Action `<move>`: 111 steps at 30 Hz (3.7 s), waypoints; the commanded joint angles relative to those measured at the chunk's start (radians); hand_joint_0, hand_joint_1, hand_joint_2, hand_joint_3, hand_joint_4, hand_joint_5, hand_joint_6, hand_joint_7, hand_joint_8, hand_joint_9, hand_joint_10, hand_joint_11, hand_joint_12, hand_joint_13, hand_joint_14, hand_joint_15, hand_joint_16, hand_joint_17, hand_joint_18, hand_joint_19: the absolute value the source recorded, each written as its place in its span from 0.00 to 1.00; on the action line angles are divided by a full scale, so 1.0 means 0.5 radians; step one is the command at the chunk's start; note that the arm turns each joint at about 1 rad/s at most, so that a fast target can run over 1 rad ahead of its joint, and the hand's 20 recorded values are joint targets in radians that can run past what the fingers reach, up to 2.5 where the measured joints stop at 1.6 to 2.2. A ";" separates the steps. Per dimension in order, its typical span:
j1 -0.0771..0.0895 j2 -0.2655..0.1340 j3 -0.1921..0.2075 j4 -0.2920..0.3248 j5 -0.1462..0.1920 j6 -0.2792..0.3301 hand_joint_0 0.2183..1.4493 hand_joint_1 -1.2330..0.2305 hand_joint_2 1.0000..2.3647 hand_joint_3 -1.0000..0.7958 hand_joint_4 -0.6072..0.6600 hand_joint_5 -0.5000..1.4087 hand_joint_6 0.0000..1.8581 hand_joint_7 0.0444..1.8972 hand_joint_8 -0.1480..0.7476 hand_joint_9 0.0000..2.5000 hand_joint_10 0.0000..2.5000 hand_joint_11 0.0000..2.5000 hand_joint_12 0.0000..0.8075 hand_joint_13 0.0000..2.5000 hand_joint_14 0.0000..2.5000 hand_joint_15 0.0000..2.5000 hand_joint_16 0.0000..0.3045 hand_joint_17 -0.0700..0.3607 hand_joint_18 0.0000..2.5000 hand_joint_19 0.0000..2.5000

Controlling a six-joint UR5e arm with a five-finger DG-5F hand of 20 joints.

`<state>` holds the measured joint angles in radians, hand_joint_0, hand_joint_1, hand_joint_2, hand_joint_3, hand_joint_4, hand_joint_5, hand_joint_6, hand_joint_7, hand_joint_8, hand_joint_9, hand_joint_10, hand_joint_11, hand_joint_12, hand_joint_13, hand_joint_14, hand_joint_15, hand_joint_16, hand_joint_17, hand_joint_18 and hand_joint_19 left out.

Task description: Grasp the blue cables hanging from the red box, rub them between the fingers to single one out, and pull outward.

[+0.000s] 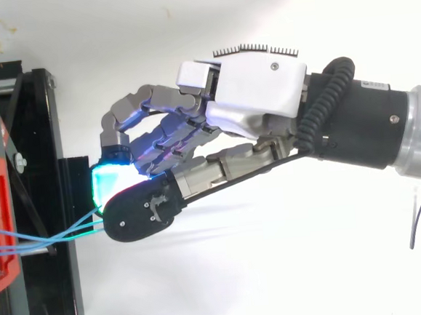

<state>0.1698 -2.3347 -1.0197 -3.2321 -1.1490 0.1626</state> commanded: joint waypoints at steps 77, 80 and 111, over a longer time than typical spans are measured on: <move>0.032 0.080 -0.010 -0.276 0.236 -0.095 0.30 0.35 0.00 0.58 0.41 0.20 0.47 0.58 0.53 0.41 0.00 0.21 0.54 0.35 0.01 0.20 0.19 0.46 0.32 0.19; 0.038 0.080 -0.071 -0.160 0.086 -0.089 0.30 0.35 0.00 0.58 0.42 0.20 0.47 0.58 0.53 0.41 0.00 0.21 0.54 0.35 0.01 0.21 0.19 0.46 0.32 0.19; 0.038 0.080 -0.136 0.089 -0.095 -0.110 0.21 0.45 0.32 0.52 0.43 0.21 0.46 0.62 0.51 0.45 0.00 0.16 0.57 0.37 0.01 0.20 0.21 0.49 0.35 0.20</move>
<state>0.1887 -2.2948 -1.0885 -3.1887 -1.1965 0.1074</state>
